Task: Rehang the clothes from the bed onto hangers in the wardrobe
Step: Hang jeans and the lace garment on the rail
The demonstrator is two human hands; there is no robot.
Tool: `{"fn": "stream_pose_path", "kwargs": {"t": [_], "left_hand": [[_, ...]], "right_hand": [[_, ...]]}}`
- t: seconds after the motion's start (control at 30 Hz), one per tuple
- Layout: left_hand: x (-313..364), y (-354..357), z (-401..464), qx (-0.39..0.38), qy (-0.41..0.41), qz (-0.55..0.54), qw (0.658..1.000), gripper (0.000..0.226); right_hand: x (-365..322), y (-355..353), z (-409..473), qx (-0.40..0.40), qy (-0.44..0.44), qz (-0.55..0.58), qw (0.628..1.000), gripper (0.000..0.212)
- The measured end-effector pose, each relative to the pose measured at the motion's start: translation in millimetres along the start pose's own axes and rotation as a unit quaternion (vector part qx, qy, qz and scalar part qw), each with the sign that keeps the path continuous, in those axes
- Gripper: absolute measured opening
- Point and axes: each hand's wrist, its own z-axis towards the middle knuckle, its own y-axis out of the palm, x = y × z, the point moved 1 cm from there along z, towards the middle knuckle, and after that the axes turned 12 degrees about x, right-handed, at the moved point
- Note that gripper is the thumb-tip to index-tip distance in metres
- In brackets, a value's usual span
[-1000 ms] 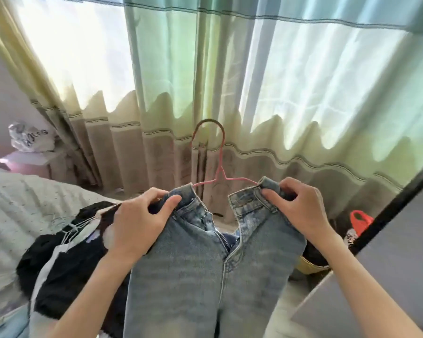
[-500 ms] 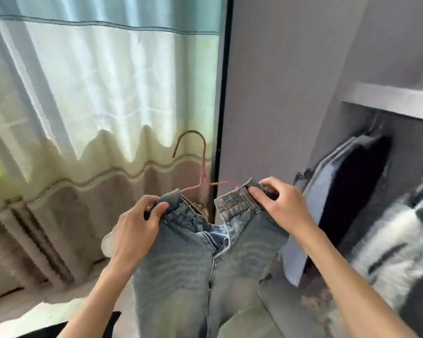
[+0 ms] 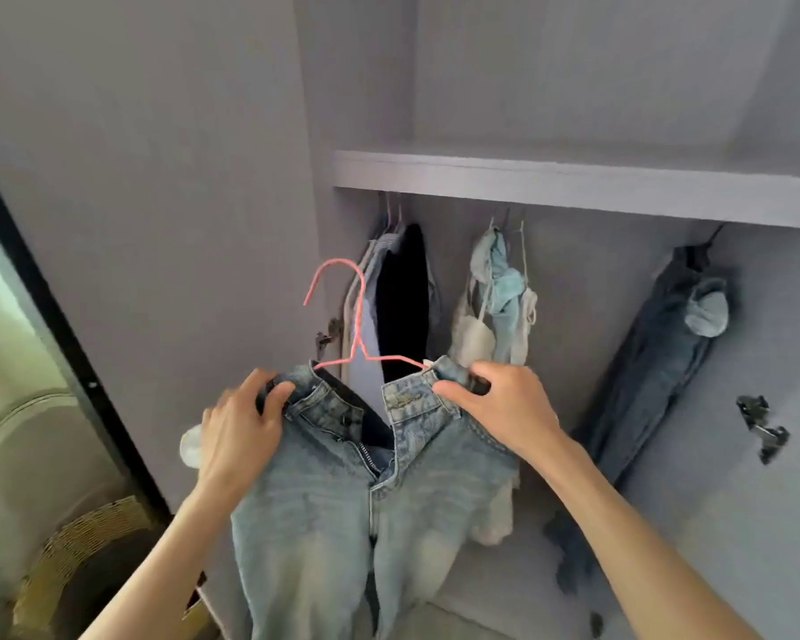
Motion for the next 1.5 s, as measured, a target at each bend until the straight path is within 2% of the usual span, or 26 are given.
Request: {"fn": "stream_pose_path", "kwargs": {"t": [0.1, 0.27, 0.43, 0.5, 0.67, 0.77, 0.87, 1.0, 1.07, 1.23, 1.4, 1.5], "left_hand": [[28.1, 30.8, 8.7, -0.045, 0.047, -0.022, 0.998, 0.032], [70.7, 83.5, -0.7, -0.093, 0.126, -0.076, 0.985, 0.031], [117.6, 143.0, -7.0, -0.155, 0.179, -0.146, 0.96, 0.027], [140.1, 161.0, -11.8, -0.167, 0.2, -0.158, 0.952, 0.027], [202.0, 206.5, -23.0, -0.225, 0.25, -0.181, 0.924, 0.027], [233.0, 230.5, -26.0, -0.259, 0.298, -0.2, 0.897, 0.033], [259.0, 241.6, -24.1, -0.219, 0.367, -0.205, 0.88, 0.041], [285.0, 243.4, -5.0, -0.087, 0.483, -0.184, 0.851, 0.045], [299.5, 241.2, 12.6, -0.037, 0.511, -0.158, 0.844, 0.049], [333.9, 251.1, 55.7, 0.058, 0.52, -0.1, 0.846, 0.053], [347.4, 275.5, 93.1, 0.095, 0.48, -0.08, 0.868, 0.064], [347.7, 293.3, 106.9, 0.119, 0.494, -0.064, 0.859, 0.062]], "right_hand": [[15.3, -22.8, -8.9, 0.034, 0.004, -0.062, 0.997, 0.059], [47.1, -68.1, -32.3, -0.009, 0.076, -0.106, 0.991, 0.054], [74.3, -107.7, -51.6, -0.028, 0.179, -0.058, 0.982, 0.046], [85.4, -121.2, -54.9, -0.005, 0.197, -0.07, 0.978, 0.044], [126.0, -143.1, -58.5, 0.121, 0.255, -0.121, 0.952, 0.048], [155.3, -143.4, -59.2, 0.163, 0.309, -0.092, 0.932, 0.048], [182.5, -133.9, -50.7, 0.195, 0.364, -0.073, 0.908, 0.048], [208.5, -122.3, -19.9, 0.212, 0.402, -0.048, 0.89, 0.043], [218.5, -122.6, 3.6, 0.217, 0.406, -0.045, 0.886, 0.043], [241.4, -124.8, 66.7, 0.265, 0.409, 0.01, 0.873, 0.041], [274.2, -105.7, 120.6, 0.306, 0.422, 0.045, 0.852, 0.039], [292.8, -98.6, 147.0, 0.341, 0.416, 0.036, 0.842, 0.04]]}}
